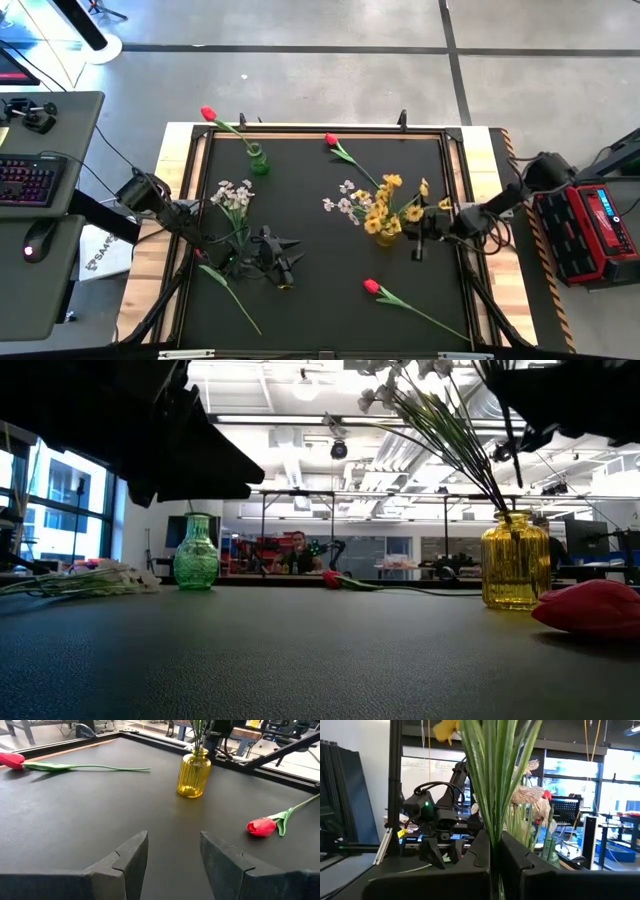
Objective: Sort flowers into vase by color
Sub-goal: Put the yellow flowers in the yellow vase
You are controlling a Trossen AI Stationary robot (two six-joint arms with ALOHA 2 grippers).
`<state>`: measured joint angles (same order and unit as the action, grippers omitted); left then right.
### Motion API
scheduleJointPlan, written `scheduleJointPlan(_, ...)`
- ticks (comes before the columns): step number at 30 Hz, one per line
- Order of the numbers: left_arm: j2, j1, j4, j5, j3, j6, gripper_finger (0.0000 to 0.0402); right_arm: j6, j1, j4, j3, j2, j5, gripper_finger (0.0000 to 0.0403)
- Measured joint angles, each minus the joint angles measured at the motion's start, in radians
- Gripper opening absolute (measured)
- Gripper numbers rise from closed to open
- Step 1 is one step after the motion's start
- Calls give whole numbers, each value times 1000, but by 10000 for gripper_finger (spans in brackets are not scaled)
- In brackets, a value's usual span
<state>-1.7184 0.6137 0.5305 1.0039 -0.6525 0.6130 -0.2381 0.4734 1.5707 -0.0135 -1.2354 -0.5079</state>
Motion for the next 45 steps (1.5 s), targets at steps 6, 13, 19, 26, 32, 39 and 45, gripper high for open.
scheduleJointPlan(6,0,0,15,0,-3,3,165,8,-65,0,5,-2,76,0)
scheduleJointPlan(13,0,0,38,1,-3,3,165,39,-87,-3,5,-50,123,0)
scheduleJointPlan(19,0,0,48,1,-3,3,165,56,-88,-1,5,-99,95,0)
scheduleJointPlan(26,0,0,49,-9,-3,3,165,58,-88,-4,5,-114,89,0)
scheduleJointPlan(32,0,0,48,-10,-3,3,165,64,-88,-36,6,-114,80,0)
scheduleJointPlan(39,0,0,48,-10,-3,3,165,110,-87,-86,6,-114,44,0)
scheduleJointPlan(45,0,0,50,-10,-3,3,165,130,-87,-84,6,-114,10,23)
